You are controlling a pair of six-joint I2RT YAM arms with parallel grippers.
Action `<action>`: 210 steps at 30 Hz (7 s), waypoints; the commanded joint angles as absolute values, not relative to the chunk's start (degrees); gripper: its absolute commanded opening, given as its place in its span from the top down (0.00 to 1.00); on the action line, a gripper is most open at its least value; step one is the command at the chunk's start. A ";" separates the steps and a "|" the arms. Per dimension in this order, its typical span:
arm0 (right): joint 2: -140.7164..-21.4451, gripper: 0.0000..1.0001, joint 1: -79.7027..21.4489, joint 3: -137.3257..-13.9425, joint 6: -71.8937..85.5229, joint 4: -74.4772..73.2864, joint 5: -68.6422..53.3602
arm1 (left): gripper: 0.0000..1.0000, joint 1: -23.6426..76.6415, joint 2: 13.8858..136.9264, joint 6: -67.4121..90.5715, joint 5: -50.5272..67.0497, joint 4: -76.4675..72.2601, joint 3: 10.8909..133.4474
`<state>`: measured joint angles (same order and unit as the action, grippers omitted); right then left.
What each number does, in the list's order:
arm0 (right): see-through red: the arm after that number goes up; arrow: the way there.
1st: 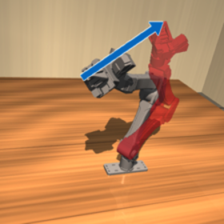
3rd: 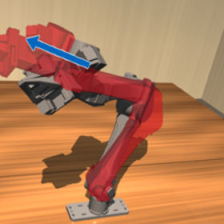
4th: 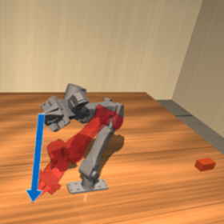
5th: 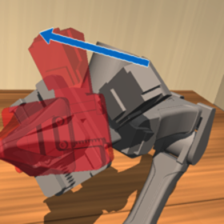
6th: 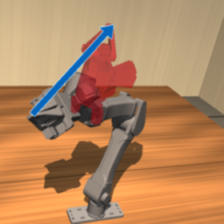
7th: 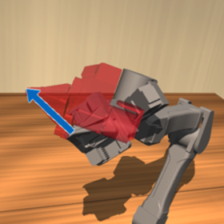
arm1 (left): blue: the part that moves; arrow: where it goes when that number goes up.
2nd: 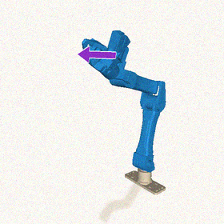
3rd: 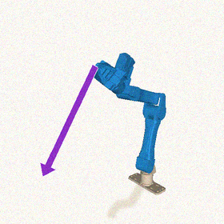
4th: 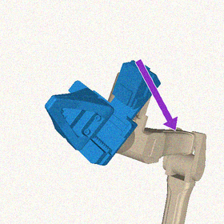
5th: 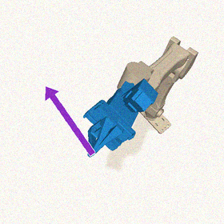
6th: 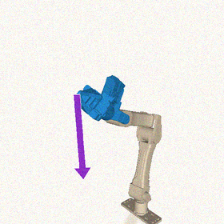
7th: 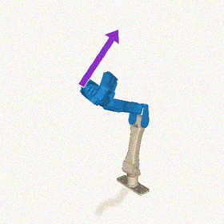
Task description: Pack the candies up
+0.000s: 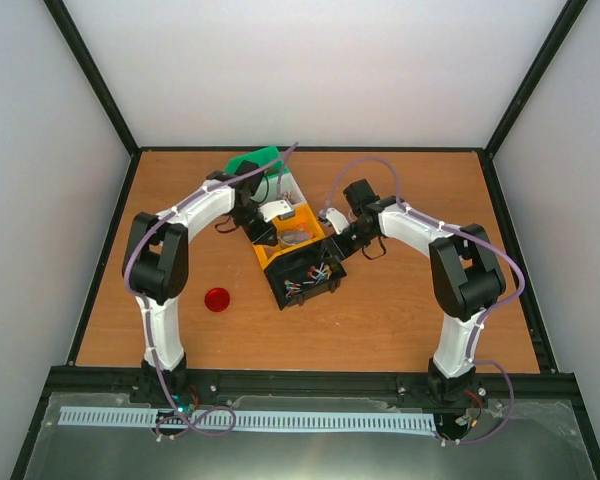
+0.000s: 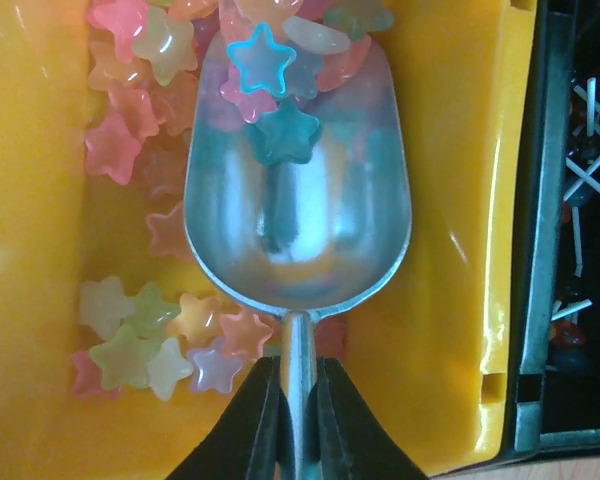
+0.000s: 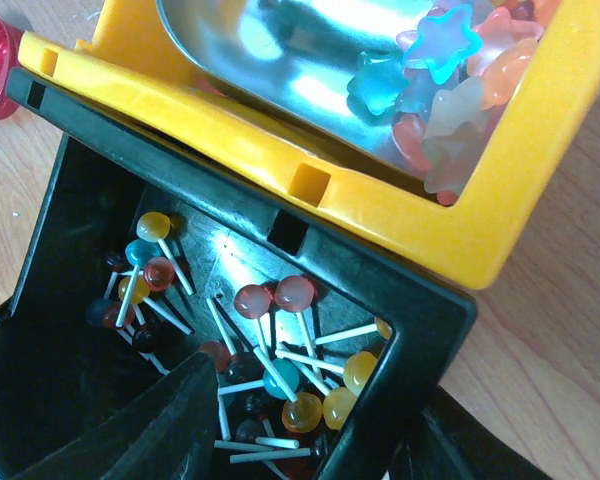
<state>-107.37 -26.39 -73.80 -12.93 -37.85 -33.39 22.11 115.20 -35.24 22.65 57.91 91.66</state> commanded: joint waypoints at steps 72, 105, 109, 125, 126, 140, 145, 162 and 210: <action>-93.68 0.23 -14.10 -78.08 -18.41 -36.44 -43.39 | 0.99 12.52 90.99 -40.38 47.59 38.73 77.77; -91.70 0.00 -0.55 -72.94 -1.76 -29.12 -38.59 | 0.99 29.00 113.25 -36.94 30.39 56.61 108.80; -91.41 0.00 -0.57 -73.01 -1.75 -29.37 -36.52 | 0.99 29.91 114.34 -37.48 28.52 58.83 110.43; -90.97 0.00 -0.56 -74.33 -0.54 -29.26 -35.33 | 0.99 32.40 120.65 -38.06 20.13 67.62 122.60; -90.90 0.00 -0.58 -74.34 -0.51 -29.18 -35.27 | 0.99 32.53 120.80 -38.31 19.79 68.04 123.18; -89.91 0.00 -0.48 -72.90 -0.01 -28.50 -34.78 | 0.99 35.34 122.26 -38.94 15.17 71.32 129.27; -90.08 0.00 -0.46 -72.93 -0.09 -28.26 -34.86 | 0.99 36.37 122.71 -39.94 12.66 72.22 130.25; -90.83 0.00 -0.44 -73.82 -0.68 -27.95 -35.86 | 0.99 38.67 123.68 -42.13 7.54 73.25 134.36; -95.89 0.00 -0.52 -79.05 -2.62 -29.44 -39.08 | 0.99 38.76 120.58 -47.11 1.24 73.79 136.83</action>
<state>-94.63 -0.78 -76.77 -1.19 -29.10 -37.08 39.77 123.57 -48.49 -0.14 72.27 134.43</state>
